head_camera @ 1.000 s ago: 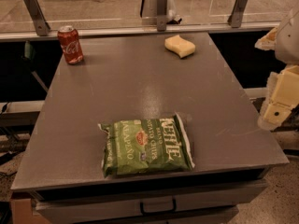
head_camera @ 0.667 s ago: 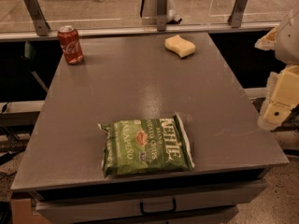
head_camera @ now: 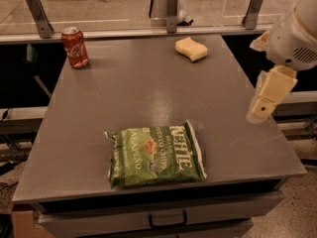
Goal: Pick sponge
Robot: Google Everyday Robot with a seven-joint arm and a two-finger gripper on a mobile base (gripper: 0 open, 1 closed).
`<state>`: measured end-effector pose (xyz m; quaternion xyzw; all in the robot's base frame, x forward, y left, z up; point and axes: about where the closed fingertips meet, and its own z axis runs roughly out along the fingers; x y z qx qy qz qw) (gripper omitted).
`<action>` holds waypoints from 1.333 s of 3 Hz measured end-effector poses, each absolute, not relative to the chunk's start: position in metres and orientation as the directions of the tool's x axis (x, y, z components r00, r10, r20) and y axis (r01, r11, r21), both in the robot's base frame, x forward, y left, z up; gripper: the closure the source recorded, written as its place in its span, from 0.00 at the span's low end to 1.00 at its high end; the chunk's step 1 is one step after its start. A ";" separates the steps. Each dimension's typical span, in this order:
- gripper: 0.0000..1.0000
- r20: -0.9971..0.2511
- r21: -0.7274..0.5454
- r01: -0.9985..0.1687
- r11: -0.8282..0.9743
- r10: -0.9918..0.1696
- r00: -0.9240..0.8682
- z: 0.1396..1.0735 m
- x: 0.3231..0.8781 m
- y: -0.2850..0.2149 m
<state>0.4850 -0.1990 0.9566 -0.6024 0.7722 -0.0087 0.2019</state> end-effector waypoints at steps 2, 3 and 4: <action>0.00 -0.520 -0.237 -0.880 0.412 -0.819 -0.244 0.923 0.595 -0.164; 0.00 -0.625 -0.184 -0.843 0.505 -0.722 -0.296 0.910 0.662 -0.150; 0.00 -0.625 -0.184 -0.844 0.505 -0.722 -0.296 0.909 0.663 -0.150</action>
Offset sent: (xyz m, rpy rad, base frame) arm 0.1912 0.0504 -0.0432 0.3949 -0.1040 -0.1699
